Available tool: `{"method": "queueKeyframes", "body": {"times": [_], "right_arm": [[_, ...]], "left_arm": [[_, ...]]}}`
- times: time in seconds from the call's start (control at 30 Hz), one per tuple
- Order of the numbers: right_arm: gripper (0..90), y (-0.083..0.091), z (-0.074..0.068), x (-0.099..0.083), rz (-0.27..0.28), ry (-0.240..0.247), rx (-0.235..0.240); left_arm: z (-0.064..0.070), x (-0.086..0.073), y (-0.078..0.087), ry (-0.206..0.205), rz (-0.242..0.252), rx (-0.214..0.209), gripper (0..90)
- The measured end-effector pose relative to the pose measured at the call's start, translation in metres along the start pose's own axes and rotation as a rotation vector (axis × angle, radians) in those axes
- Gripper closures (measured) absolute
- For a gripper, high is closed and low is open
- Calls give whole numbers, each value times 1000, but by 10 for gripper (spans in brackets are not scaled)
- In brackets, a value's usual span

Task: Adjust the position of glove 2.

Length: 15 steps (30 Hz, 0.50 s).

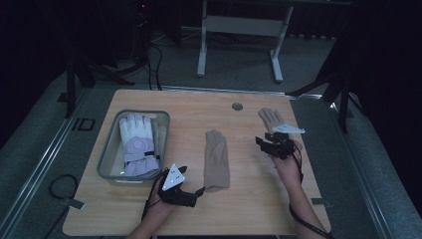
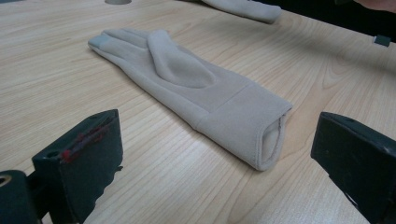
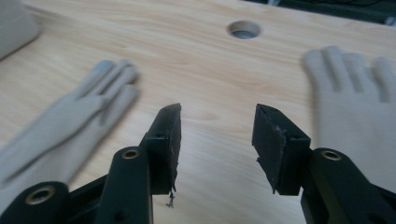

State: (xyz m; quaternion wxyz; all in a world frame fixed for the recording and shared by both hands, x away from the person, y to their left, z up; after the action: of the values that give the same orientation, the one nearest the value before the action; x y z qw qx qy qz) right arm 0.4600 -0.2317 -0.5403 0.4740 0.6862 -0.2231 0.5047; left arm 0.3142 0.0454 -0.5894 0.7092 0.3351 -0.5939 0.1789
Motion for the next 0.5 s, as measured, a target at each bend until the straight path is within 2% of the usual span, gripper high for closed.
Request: {"method": "queueKeyframes", "body": {"times": [0.23,0.43,0.5], "right_arm": [[531,4,36,1,6,-7,-28],[550,2,69,-2,-12,-24,-101],[560,-1,78,-3,-25,-43,-121]], "left_arm": [[0,0,0,0,2,0,24],[0,0,0,-1,0,2,24],[0,-1,0,0,0,2,24]]}}
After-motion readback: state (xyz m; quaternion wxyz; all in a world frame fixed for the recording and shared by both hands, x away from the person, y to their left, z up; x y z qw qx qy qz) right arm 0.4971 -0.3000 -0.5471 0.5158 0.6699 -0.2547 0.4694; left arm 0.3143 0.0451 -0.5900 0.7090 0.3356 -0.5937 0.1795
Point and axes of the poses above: each handheld gripper's, and its own axes: y roughly backward along the jaws, x roughly out of its top, z roughly to its right, the point moved 8 cm from there along -y, roughly forward along the jaws, and after that the axes turned 10 degrees about z, right-handed, at the moved point
